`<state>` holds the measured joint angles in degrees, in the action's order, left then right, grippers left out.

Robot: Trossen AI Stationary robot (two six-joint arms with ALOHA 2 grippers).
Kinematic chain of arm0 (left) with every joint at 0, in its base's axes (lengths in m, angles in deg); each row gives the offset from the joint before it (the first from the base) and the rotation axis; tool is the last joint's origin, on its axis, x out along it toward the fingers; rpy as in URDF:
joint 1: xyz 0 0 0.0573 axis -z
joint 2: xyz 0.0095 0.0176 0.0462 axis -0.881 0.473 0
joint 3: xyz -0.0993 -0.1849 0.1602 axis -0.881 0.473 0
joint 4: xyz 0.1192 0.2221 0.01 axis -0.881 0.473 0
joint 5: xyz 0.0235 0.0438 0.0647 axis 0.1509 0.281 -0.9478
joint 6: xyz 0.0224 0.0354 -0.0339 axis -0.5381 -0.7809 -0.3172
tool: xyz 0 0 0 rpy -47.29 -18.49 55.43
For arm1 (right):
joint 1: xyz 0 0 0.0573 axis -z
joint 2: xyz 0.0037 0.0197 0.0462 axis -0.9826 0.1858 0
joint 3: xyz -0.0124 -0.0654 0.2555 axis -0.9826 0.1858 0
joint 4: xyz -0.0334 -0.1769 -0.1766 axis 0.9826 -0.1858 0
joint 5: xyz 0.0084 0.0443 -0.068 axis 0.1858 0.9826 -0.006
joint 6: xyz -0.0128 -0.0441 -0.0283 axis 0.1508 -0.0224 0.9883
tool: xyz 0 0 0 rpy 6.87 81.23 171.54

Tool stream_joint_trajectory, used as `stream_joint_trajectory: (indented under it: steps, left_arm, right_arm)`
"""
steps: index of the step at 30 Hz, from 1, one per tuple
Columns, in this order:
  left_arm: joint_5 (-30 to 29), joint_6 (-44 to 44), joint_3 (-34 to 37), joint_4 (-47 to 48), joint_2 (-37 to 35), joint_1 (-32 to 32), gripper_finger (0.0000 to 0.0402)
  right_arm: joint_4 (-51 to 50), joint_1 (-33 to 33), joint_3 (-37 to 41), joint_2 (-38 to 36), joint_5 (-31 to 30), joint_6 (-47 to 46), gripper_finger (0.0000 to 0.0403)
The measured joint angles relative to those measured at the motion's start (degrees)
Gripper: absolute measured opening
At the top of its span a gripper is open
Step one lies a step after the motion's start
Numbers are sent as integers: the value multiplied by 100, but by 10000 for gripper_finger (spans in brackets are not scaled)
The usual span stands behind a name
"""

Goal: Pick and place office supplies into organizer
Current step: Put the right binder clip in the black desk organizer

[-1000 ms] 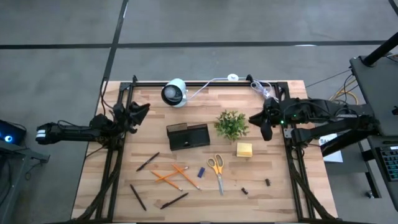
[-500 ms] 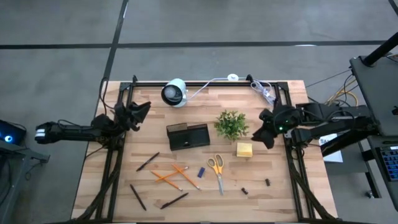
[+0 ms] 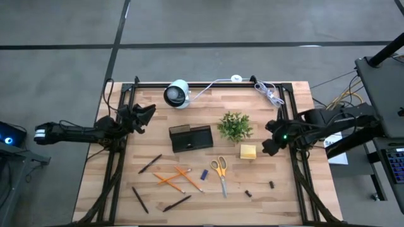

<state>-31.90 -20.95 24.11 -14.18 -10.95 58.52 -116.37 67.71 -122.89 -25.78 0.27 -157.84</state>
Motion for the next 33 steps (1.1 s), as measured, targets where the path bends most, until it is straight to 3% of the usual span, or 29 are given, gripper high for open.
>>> stream_joint_trajectory:
  steps: [7,19,28,33]
  left_arm:
    - [2,0,-4,-31,-35,0,133]
    - [2,-4,-9,-26,-35,-2,133]
    - [-20,-22,-9,-24,-32,-2,133]
    - [-197,-26,-9,-17,-20,-2,133]
  right_arm:
    - [-388,-526,2,518,0,-741,164]
    - [-122,-1694,0,1340,-149,-2415,155]
    - [74,-2402,-9,1410,-757,-3444,156]
    - [38,-2609,-2,1428,-768,-3865,164]
